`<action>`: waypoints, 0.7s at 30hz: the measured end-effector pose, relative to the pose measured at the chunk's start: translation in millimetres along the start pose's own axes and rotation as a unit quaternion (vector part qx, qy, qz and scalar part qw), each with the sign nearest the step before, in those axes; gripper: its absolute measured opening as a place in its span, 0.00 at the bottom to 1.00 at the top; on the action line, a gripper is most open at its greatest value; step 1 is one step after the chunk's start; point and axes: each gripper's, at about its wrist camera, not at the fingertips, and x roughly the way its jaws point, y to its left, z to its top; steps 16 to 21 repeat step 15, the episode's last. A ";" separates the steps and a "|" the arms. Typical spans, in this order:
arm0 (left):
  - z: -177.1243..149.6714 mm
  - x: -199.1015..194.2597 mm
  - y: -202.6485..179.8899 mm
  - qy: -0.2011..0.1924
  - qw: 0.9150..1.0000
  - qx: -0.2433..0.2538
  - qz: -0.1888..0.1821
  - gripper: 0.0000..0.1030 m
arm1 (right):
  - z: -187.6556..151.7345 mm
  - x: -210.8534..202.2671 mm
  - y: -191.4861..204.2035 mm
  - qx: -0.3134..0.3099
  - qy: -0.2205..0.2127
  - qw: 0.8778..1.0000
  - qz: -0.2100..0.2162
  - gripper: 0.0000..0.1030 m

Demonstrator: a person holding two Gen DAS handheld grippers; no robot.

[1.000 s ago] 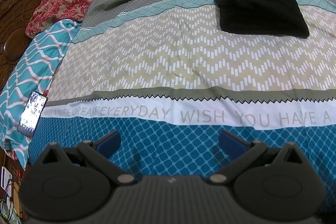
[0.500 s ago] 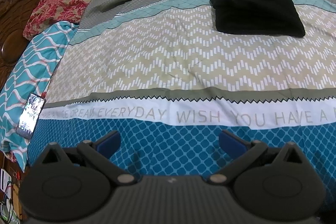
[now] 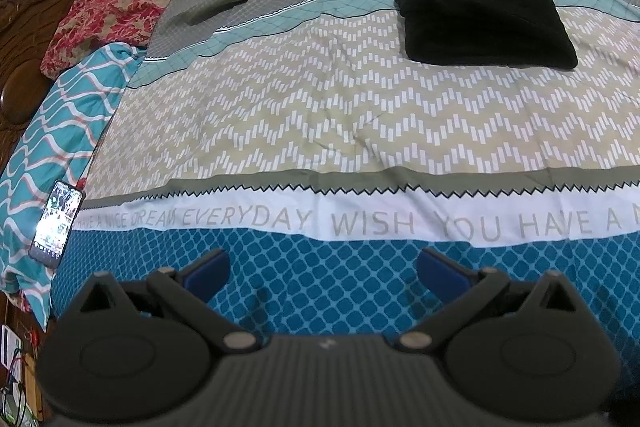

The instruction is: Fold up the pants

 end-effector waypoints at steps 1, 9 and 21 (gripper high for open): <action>0.1 -0.1 0.2 0.000 1.000 -0.001 -0.001 1.00 | 0.0 0.0 0.0 0.000 0.000 1.000 0.000 1.00; 0.3 -2.6 0.6 -0.002 1.000 -0.003 -0.013 1.00 | 0.0 0.7 -1.0 0.002 -0.003 1.000 -0.003 1.00; -0.3 -6.5 -3.0 -0.013 1.000 0.005 -0.022 1.00 | -1.6 -0.6 2.5 -0.008 -0.011 1.000 -0.007 1.00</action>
